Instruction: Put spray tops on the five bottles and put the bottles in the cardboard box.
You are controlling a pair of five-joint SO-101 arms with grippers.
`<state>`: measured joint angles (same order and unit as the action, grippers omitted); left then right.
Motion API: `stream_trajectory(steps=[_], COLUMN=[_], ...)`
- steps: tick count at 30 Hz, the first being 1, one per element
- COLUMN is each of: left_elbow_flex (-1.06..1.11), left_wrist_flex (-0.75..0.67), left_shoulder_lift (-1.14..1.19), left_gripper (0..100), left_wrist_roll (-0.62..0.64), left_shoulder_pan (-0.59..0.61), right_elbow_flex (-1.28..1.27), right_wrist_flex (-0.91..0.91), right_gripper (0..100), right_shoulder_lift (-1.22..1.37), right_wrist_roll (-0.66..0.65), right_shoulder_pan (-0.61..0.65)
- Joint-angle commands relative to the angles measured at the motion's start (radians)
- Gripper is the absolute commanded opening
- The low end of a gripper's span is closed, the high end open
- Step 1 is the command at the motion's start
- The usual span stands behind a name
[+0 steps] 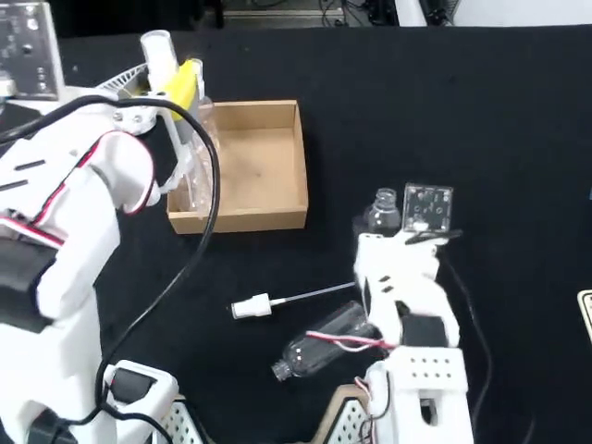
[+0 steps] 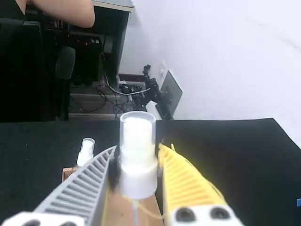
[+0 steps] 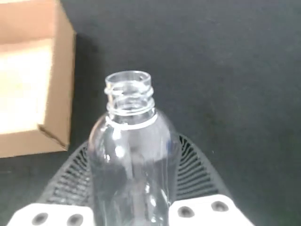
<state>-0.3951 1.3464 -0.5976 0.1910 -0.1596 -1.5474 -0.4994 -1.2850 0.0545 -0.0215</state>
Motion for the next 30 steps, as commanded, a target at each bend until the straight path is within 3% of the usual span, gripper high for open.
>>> stream_trajectory(steps=[1, 9, 19, 30], left_elbow_flex=[0.073, 0.272, 0.374, 0.367], left_wrist_flex=[-0.103, -0.29, -0.411, -0.417], left_shoulder_lift=[-0.017, -0.02, -0.02, -0.021], left_gripper=[3, 3, 3, 3], left_wrist_roll=[0.014, 0.006, 0.011, 0.006], left_shoulder_pan=[-0.054, -0.213, -0.223, -0.223], right_elbow_flex=[-0.001, -0.039, -0.076, -0.136], right_wrist_flex=[-0.106, -0.176, -0.227, -0.232], right_gripper=[1.1, 1.1, 1.1, 1.1], right_shoulder_lift=[-0.166, -0.335, -0.473, -0.59], right_wrist_roll=[-0.023, -0.026, -0.025, -0.029], right_shoulder_pan=[0.071, 0.091, 0.092, 0.092])
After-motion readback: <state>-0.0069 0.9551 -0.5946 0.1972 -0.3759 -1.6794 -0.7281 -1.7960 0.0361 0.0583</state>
